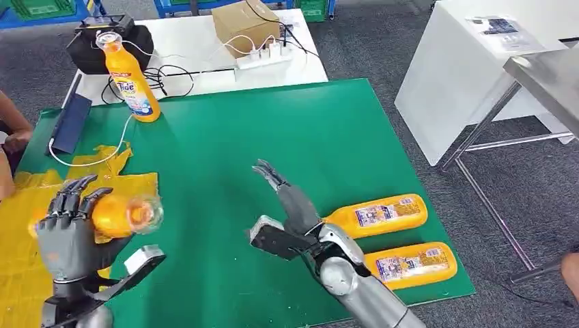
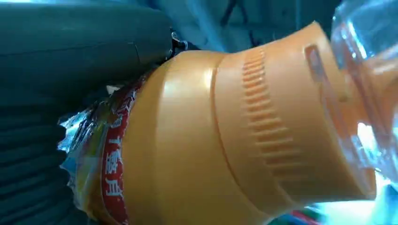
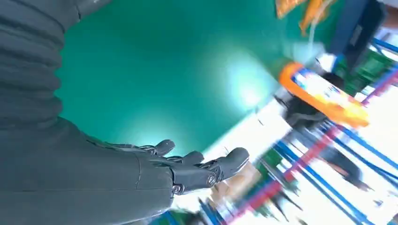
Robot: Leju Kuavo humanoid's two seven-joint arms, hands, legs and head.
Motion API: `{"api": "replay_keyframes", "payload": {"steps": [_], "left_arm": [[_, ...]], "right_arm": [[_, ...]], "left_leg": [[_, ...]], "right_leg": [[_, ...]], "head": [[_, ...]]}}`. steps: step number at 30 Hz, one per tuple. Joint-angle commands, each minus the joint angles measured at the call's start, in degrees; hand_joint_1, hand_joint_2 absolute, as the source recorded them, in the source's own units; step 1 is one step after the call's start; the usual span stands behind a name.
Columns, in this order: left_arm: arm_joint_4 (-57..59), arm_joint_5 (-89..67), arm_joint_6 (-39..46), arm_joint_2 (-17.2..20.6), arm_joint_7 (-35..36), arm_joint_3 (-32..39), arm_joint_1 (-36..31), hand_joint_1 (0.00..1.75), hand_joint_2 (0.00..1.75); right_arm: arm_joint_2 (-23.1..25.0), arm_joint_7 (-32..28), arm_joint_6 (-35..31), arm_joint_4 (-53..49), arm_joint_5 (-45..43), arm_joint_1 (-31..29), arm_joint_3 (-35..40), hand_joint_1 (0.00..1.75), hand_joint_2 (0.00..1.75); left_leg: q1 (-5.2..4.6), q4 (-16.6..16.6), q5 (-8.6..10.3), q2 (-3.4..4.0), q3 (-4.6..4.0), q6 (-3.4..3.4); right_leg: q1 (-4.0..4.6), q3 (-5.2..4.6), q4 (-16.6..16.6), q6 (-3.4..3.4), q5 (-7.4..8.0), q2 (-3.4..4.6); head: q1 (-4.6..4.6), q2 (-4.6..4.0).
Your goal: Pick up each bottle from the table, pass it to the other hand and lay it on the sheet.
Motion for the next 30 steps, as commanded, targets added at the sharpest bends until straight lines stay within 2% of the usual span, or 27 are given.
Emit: {"api": "replay_keyframes", "payload": {"steps": [1,2,4,5,7,9,11,12,13,14,15,16,17,19,20,23,25,27,30], "left_arm": [[26.7,-10.9,-0.5,13.2,18.0,-12.6,-6.9,1.75,1.75],[31.9,-10.9,-0.7,13.1,19.4,-13.6,-7.9,1.75,1.75],[41.1,-10.9,-1.1,13.5,20.2,-13.2,-10.4,1.75,1.75],[46.2,-10.9,-1.6,13.2,18.7,-11.7,-12.1,1.75,1.75],[48.7,-10.9,-0.1,13.2,18.2,-11.3,-13.0,1.75,1.75],[49.9,-10.9,-2.8,13.8,19.2,-12.5,-13.8,1.75,1.75],[54.7,-10.9,-6.6,13.5,18.0,-10.0,-15.7,1.75,1.75],[56.6,-10.8,-6.6,13.4,17.6,-9.2,-16.6,1.75,1.75],[58.3,-10.4,-5.8,13.3,17.1,-7.9,-17.6,0.17,1.75],[59.9,-10.2,-5.2,13.3,16.9,-6.8,-18.5,0.0,1.75],[60.6,-10.3,-5.7,13.5,17.2,-6.2,-19.1,0.0,1.75],[61.0,-10.3,-6.0,13.7,17.0,-5.8,-19.4,0.0,1.75],[61.0,-8.7,-6.4,13.7,15.2,-4.5,-19.4,0.0,1.75],[59.9,-3.7,-7.5,14.4,9.8,-1.8,-18.3,0.0,1.75],[57.9,1.7,-8.8,14.6,4.6,0.6,-17.1,0.0,1.75],[54.2,10.6,-13.9,14.6,-3.3,3.5,-16.1,0.0,1.75],[50.3,19.9,-20.6,14.9,-10.8,5.4,-15.5,0.0,1.75],[47.4,22.6,-23.2,15.3,-11.5,5.2,-14.6,0.0,1.75],[42.1,32.0,-30.5,15.7,-16.8,6.8,-12.0,0.0,1.75]], "right_arm": [[-4.3,-7.8,-2.2,-10.6,-1.6,3.6,-4.2,0.0,1.75],[-7.5,-4.4,4.5,-11.9,-4.0,3.4,-2.0,0.0,1.75],[-12.4,-4.3,6.2,-12.3,-5.0,2.5,-1.2,0.0,1.75],[-16.5,-3.5,9.4,-12.6,-6.6,1.4,-0.4,0.0,1.75],[-17.6,-4.4,10.1,-12.4,-7.7,1.3,-1.5,0.0,1.75],[-18.8,-4.7,11.7,-12.6,-8.2,0.8,-0.8,0.0,1.75],[-23.8,-4.6,13.8,-14.7,-8.5,0.2,0.7,0.0,1.75],[-25.7,-4.5,15.3,-15.7,-9.5,0.4,0.7,0.0,1.75],[-28.3,-4.1,17.3,-16.6,-10.9,-0.1,1.2,0.0,1.75],[-31.8,-3.6,19.1,-18.3,-12.7,-0.2,1.1,0.0,1.75],[-34.9,-3.4,20.1,-19.9,-13.7,0.2,0.7,0.0,1.75],[-37.0,-3.3,21.0,-21.0,-14.3,0.6,0.1,0.0,1.75],[-40.7,-2.8,22.3,-23.2,-15.2,1.0,0.0,0.0,1.75],[-49.0,-0.8,23.6,-28.8,-18.3,3.5,-2.8,0.0,1.75],[-53.6,0.2,23.7,-32.8,-20.5,6.8,-5.8,0.0,1.75],[-57.4,1.7,25.1,-36.3,-22.9,11.7,-10.6,0.0,1.75],[-62.3,4.3,27.1,-39.4,-26.1,14.7,-13.8,0.0,1.75],[-64.6,5.0,27.4,-41.5,-28.0,17.1,-16.9,0.0,1.75],[-68.3,7.0,27.0,-45.1,-30.2,23.3,-22.0,0.0,1.75]], "left_leg": [[-0.06,-0.1,-0.03,-0.39,0.34,0.16],[-0.05,-0.2,0.04,-0.4,0.26,0.08],[-0.12,-0.2,0.05,-0.52,0.35,0.13],[-0.06,-0.2,0.03,-0.63,0.43,0.17],[-0.09,-0.2,0.02,-0.22,0.29,0.14],[-0.05,-0.1,0.01,-0.36,0.25,0.18],[-0.06,0.0,-0.06,-0.51,0.31,0.29],[-0.08,0.0,-0.02,-0.22,0.17,0.16],[-0.13,-0.1,-0.04,-0.31,0.28,0.19],[-0.12,-0.1,-0.11,-0.48,0.48,0.3],[-0.13,-0.1,-0.12,-0.59,0.58,0.33],[-0.21,0.0,0.02,-0.62,0.24,0.16],[-0.2,0.1,-0.01,-0.8,0.31,0.25],[-0.27,0.0,0.04,-0.7,0.44,0.28],[-0.28,0.1,-0.01,-0.82,0.46,0.35],[-0.31,0.1,-0.13,-0.86,0.49,0.38],[-0.3,0.1,-0.16,-0.76,0.56,0.37],[-0.32,0.1,-0.18,-0.68,0.58,0.33],[-0.38,0.1,-0.22,-0.55,0.73,0.36]], "right_leg": [[-0.08,0.34,0.0,-0.11,-0.11,0.02],[-0.07,0.27,0.0,-0.1,-0.1,-0.14],[-0.14,0.34,-0.1,-0.07,-0.13,-0.24],[-0.08,0.46,-0.1,-0.11,-0.15,-0.23],[-0.11,0.23,0.0,-0.03,-0.05,-0.01],[-0.07,0.28,0.0,-0.03,-0.08,-0.07],[-0.09,0.38,0.0,-0.04,-0.11,-0.01],[-0.1,0.17,0.0,-0.03,-0.04,0.07],[-0.15,0.29,0.0,-0.05,-0.08,0.05],[-0.16,0.49,0.0,-0.12,-0.15,0.14],[-0.18,0.63,0.0,-0.16,-0.15,0.16],[-0.27,0.41,0.1,0.01,-0.06,-0.3],[-0.26,0.5,0.1,-0.06,-0.09,-0.26],[-0.35,0.68,0.1,0.16,-0.15,-0.37],[-0.36,0.76,0.2,0.14,-0.18,-0.39],[-0.41,0.82,0.2,0.14,-0.23,-0.38],[-0.42,0.83,0.1,0.12,-0.21,-0.29],[-0.44,0.84,0.2,0.14,-0.24,-0.28],[-0.49,0.84,0.2,0.11,-0.25,-0.12]], "head": [[-0.02,0.0],[-0.02,0.0],[0.0,0.0],[0.04,0.0],[-0.13,0.0],[-0.07,0.0],[-0.02,0.0],[-0.02,0.0],[-0.02,0.0],[-0.02,0.0],[-0.04,0.0],[-0.02,0.0],[-0.09,0.0],[-0.02,0.0],[-0.04,0.0],[-0.04,0.0],[-0.07,0.0],[-0.02,0.0],[-0.09,0.0]]}}
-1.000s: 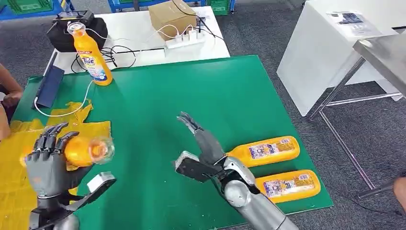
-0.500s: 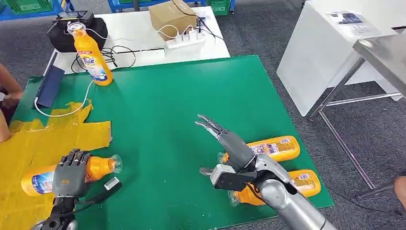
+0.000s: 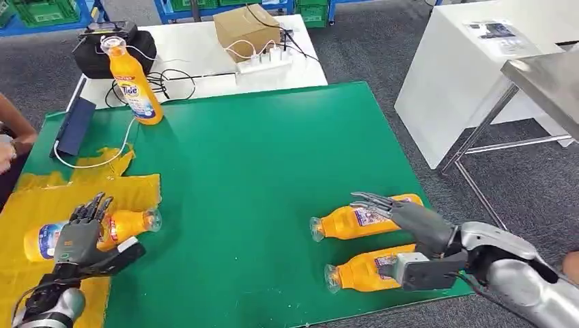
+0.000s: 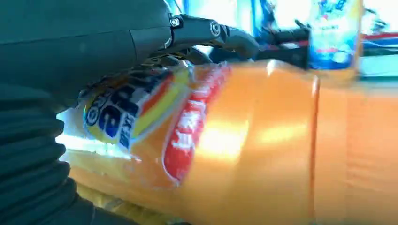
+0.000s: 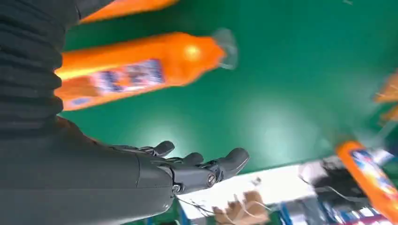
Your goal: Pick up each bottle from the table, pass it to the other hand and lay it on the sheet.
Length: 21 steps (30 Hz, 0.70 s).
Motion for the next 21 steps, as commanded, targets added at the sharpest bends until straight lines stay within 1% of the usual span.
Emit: {"api": "replay_keyframes", "payload": {"steps": [1,2,3,4,6,7,9,10,11,12,13,14,15,16,18,20,21], "left_arm": [[-10.7,18.7,-16.1,0.1,-10.0,6.6,7.2,0.0,1.75],[-11.4,19.0,-16.4,0.1,-9.8,6.5,7.6,0.0,1.75],[-13.2,22.0,-19.5,0.2,-10.9,6.7,8.4,0.0,1.75],[-13.7,23.1,-20.4,0.1,-11.5,6.8,8.7,0.0,1.75],[-13.7,23.1,-20.4,0.1,-11.5,6.8,8.7,0.0,1.75],[-13.7,23.1,-20.4,0.1,-11.5,6.8,8.7,0.0,1.75],[-13.7,23.1,-20.4,0.1,-11.5,6.8,8.7,0.0,1.75],[-15.4,28.1,-24.5,-0.7,-13.7,7.7,9.2,0.0,1.75],[-21.1,35.0,-29.6,-0.6,-13.7,6.6,11.5,0.0,1.75],[-23.7,39.1,-32.2,-0.6,-13.7,6.2,12.7,0.0,1.75],[-28.4,44.9,-35.2,-0.7,-13.7,5.7,14.7,0.0,1.75],[-32.3,49.7,-38.7,-1.4,-13.7,6.1,16.3,0.0,1.75],[-35.0,50.3,-40.0,-2.5,-13.7,6.9,17.5,0.0,1.75],[-35.0,49.3,-40.2,-2.7,-13.7,6.8,17.7,0.0,0.0],[-37.2,49.2,-42.4,-4.3,-13.7,7.4,18.2,0.0,0.0],[-38.4,48.1,-42.8,-5.1,-13.7,7.0,18.4,0.0,0.0],[-38.7,47.0,-42.5,-5.6,-13.7,6.4,18.4,0.0,0.0]], "right_arm": [[-16.8,4.8,0.7,-14.9,-5.9,16.3,-15.4,0.0,1.75],[-16.9,4.9,0.7,-15.2,-6.0,17.2,-16.2,0.0,1.75],[-17.1,5.0,1.0,-16.0,-6.1,19.2,-18.6,0.0,1.75],[-17.0,5.1,1.2,-16.1,-6.1,19.6,-19.0,0.0,1.75],[-17.0,5.1,1.2,-16.1,-6.1,19.6,-19.0,0.0,1.75],[-17.0,5.1,1.2,-16.1,-6.1,19.6,-19.0,0.0,1.75],[-17.0,5.1,1.2,-16.1,-6.1,19.6,-19.0,0.0,1.75],[-16.7,5.4,2.2,-15.8,-5.3,19.0,-18.6,0.0,1.75],[-16.4,5.7,3.1,-15.4,-4.2,18.0,-17.7,0.0,1.75],[-16.2,5.8,3.5,-15.0,-3.5,17.0,-16.9,0.0,1.75],[-15.0,5.7,4.2,-13.7,-1.7,14.3,-14.4,0.0,1.75],[-12.7,5.1,4.4,-11.8,1.7,11.0,-11.3,0.0,1.75],[-9.9,4.4,3.9,-9.2,5.7,8.4,-7.9,0.0,1.75],[-9.2,4.2,3.5,-8.2,7.1,7.8,-6.6,0.0,1.75],[-6.9,4.0,2.1,-4.5,10.8,5.1,-2.4,0.0,1.75],[-6.2,3.8,1.3,-2.3,12.5,4.0,0.0,0.0,1.75],[-5.6,3.8,1.0,-0.6,13.4,3.2,1.6,0.0,1.75]], "left_leg": [[-0.09,0.1,-0.16,-0.22,-0.1,0.19],[-0.06,0.1,-0.14,-0.17,-0.06,0.16],[-0.09,0.0,-0.1,-0.13,0.04,0.13],[-0.07,0.0,-0.14,-0.14,0.04,0.17],[-0.08,0.0,-0.08,-0.01,0.01,0.09],[-0.07,0.0,-0.11,-0.06,0.07,0.14],[-0.05,0.0,-0.05,-0.08,-0.01,0.1],[-0.04,0.0,-0.07,-0.18,0.01,0.16],[-0.05,0.0,-0.05,-0.11,0.01,0.11],[-0.02,-0.1,-0.07,-0.14,0.02,0.16],[0.0,0.0,-0.08,-0.08,0.01,0.14],[-0.01,0.0,-0.07,-0.01,0.0,0.1],[0.03,-0.1,-0.09,-0.03,0.04,0.15],[0.08,-0.1,-0.07,-0.01,0.07,0.12],[0.09,-0.1,-0.04,-0.07,0.1,0.13],[0.12,-0.1,-0.04,0.05,0.08,0.12],[0.11,-0.2,-0.05,-0.02,0.19,0.19]], "right_leg": [[-0.09,-0.16,0.2,-0.13,-0.16,0.26],[-0.05,-0.13,0.1,-0.11,-0.12,0.25],[-0.08,-0.07,0.1,-0.08,-0.1,0.2],[-0.06,-0.08,0.1,-0.13,-0.11,0.32],[-0.05,-0.12,0.0,-0.05,-0.03,0.21],[-0.05,-0.09,0.0,-0.1,-0.05,0.32],[-0.02,-0.15,0.0,-0.06,-0.02,0.19],[-0.01,-0.12,-0.1,-0.13,-0.03,0.28],[-0.01,-0.12,-0.1,-0.07,-0.03,0.21],[0.01,-0.11,-0.1,-0.13,-0.02,0.32],[0.03,-0.12,-0.1,-0.1,-0.02,0.31],[0.03,-0.13,-0.1,-0.06,-0.01,0.26],[0.06,-0.07,-0.2,-0.09,0.01,0.38],[0.11,0.0,-0.2,-0.06,0.04,0.3],[0.14,0.02,-0.3,-0.05,0.05,0.25],[0.18,-0.04,-0.3,-0.06,0.05,0.33],[0.15,0.07,-0.4,-0.09,0.06,0.39]], "head": [[0.04,0.0],[0.04,0.0],[0.02,0.0],[0.06,0.0],[0.04,0.0],[0.02,0.0],[0.04,0.0],[0.07,0.0],[0.07,0.0],[0.04,0.0],[0.04,0.0],[0.04,0.0],[0.04,0.0],[0.02,0.0],[0.02,0.0],[0.09,0.0],[0.07,0.0]]}}
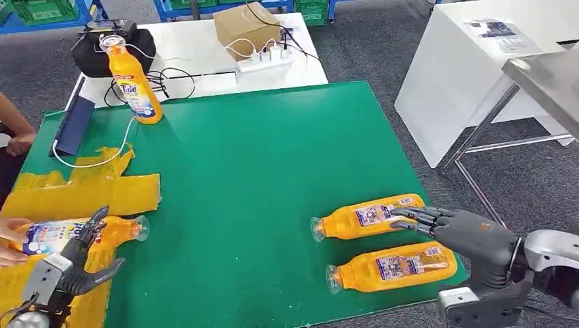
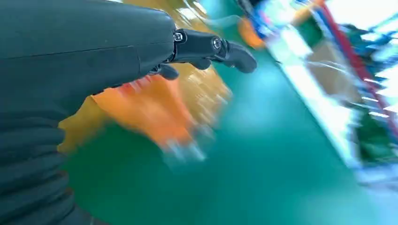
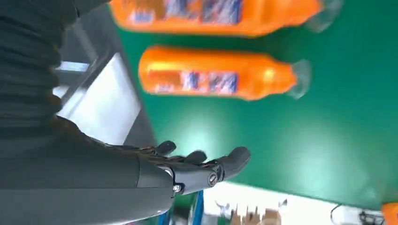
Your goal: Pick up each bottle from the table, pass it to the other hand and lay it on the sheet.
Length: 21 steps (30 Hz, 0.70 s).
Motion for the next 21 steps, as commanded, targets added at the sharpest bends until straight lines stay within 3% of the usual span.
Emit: {"api": "replay_keyframes", "payload": {"steps": [1,12,21], "left_arm": [[-11.5,-2.1,-2.8,-5.8,0.2,0.1,3.4,0.0,0.0],[-11.8,-1.0,-3.6,-6.1,0.2,-1.1,2.7,0.0,0.0],[-10.4,-0.5,-3.7,-5.8,0.3,-0.7,1.6,0.0,0.0]], "right_arm": [[10.9,-0.7,-2.8,13.2,8.2,-10.2,16.7,0.0,1.75],[10.2,0.4,-2.7,16.2,8.4,-10.0,19.8,0.0,1.75],[5.4,4.1,-4.5,12.9,5.6,0.1,16.2,0.0,1.75]], "left_leg": [[0.1,-0.2,0.0,-0.22,0.23,0.13],[0.07,-0.1,-0.01,-0.25,0.01,0.12],[0.02,-0.1,-0.04,-0.44,-0.06,0.14]], "right_leg": [[0.1,0.33,-0.3,-0.1,0.05,0.1],[0.07,0.12,-0.2,-0.08,0.03,0.05],[0.02,0.07,-0.1,-0.12,-0.08,-0.06]], "head": [[-0.04,0.0],[-0.04,0.0],[-0.04,0.0]]}}
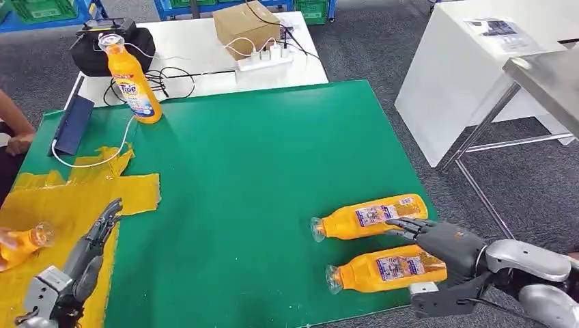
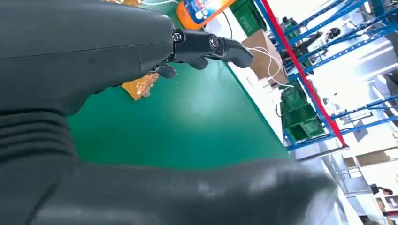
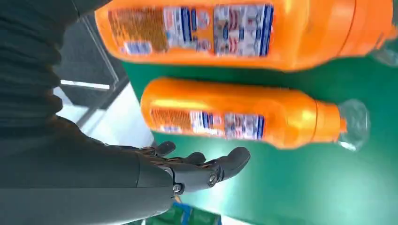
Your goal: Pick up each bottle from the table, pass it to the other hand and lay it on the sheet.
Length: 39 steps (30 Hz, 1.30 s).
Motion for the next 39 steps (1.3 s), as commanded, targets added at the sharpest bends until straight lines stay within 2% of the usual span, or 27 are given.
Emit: {"api": "replay_keyframes", "payload": {"steps": [1,7,16,18,19,22,30,31,32,34,35,39], "left_arm": [[1.8,0.4,-0.3,-1.4,0.3,0.1,-1.8,0.0,0.0],[1.8,0.4,-0.3,-1.4,0.3,0.1,-1.8,0.0,0.0],[1.7,0.3,-1.4,-1.7,1.0,0.7,-1.8,0.0,0.0],[1.7,0.3,-1.3,-1.9,1.0,0.6,-2.0,0.0,0.0],[1.7,0.3,-1.3,-1.9,1.0,0.6,-2.0,0.0,0.0],[1.8,0.3,-1.4,-1.9,1.1,0.6,-2.2,0.0,0.0],[4.2,0.3,-1.8,-2.0,1.6,-1.0,-4.5,0.0,0.0],[5.1,0.3,-1.7,-1.9,1.7,-1.5,-5.3,0.0,0.0],[5.8,0.3,-1.5,-1.7,1.7,-2.1,-5.9,0.0,0.0],[6.7,0.2,-1.2,-1.6,1.6,-2.6,-6.6,0.0,0.0],[6.8,0.3,-1.2,-1.6,1.6,-2.6,-6.7,0.0,0.0],[6.7,0.4,-1.2,-1.5,1.6,-2.5,-6.5,0.0,0.0]], "right_arm": [[-0.7,3.2,-1.9,0.5,-1.1,7.1,0.1,0.0,1.75],[-0.6,3.6,-2.3,0.7,-0.7,7.6,0.0,0.0,1.75],[16.5,3.5,-9.9,19.6,16.9,2.1,7.4,0.0,1.75],[18.4,3.8,-10.6,22.4,18.3,1.1,8.5,0.0,1.75],[18.4,3.8,-10.6,22.4,18.3,1.1,8.5,0.0,1.75],[18.2,3.8,-10.6,22.4,18.3,1.1,8.4,0.0,1.75],[19.3,6.7,-9.3,29.1,18.2,1.7,10.9,0.0,1.75],[18.9,6.6,-8.9,29.6,16.3,2.2,10.8,0.58,1.75],[17.6,6.8,-8.8,29.3,14.5,2.5,11.4,1.75,1.75],[15.9,6.8,-9.0,28.3,12.8,3.1,11.7,1.75,1.75],[15.6,6.8,-9.0,28.1,12.6,3.1,11.7,1.75,1.75],[15.8,6.9,-8.9,27.8,12.5,2.9,11.7,1.75,1.75]], "left_leg": [[0.03,-0.1,-0.01,-0.31,0.09,0.08],[0.04,-0.1,-0.04,-0.33,0.16,0.15],[0.23,-0.2,0.01,-0.21,0.3,0.07],[0.19,-0.2,0.02,-0.17,0.26,0.07],[0.24,-0.3,0.02,-0.28,0.42,0.12],[0.11,-0.1,-0.01,-0.15,0.18,0.08],[0.09,-0.2,0.0,-0.31,0.22,0.12],[0.1,-0.2,0.0,-0.3,0.21,0.1],[0.13,-0.2,0.0,-0.39,0.25,0.13],[0.06,-0.1,0.02,-0.51,0.23,0.14],[0.05,-0.1,0.01,-0.32,0.2,0.09],[0.06,-0.1,0.01,-0.47,0.35,0.14]], "right_leg": [[0.02,0.15,-0.1,-0.09,-0.05,-0.06],[0.02,0.2,-0.1,-0.12,-0.04,0.05],[0.22,0.39,-0.4,-0.11,0.08,0.04],[0.18,0.33,-0.4,-0.1,0.08,0.06],[0.22,0.52,-0.5,-0.16,0.09,0.1],[0.1,0.19,-0.2,-0.09,0.03,0.08],[0.08,0.27,-0.2,-0.11,0.0,0.02],[0.09,0.27,-0.2,-0.1,0.0,-0.03],[0.12,0.34,-0.3,-0.12,0.0,-0.04],[0.05,0.29,-0.2,-0.11,-0.05,-0.17],[0.05,0.22,-0.1,-0.07,-0.03,-0.11],[0.05,0.4,-0.2,-0.08,-0.05,-0.15]], "head": [[-0.02,0.0],[-0.02,0.0],[0.0,0.0],[-0.02,0.0],[0.0,0.0],[-0.04,0.0],[-0.02,0.0],[-0.04,0.0],[0.0,0.0],[0.0,0.0],[0.02,0.0],[0.0,0.0]]}}
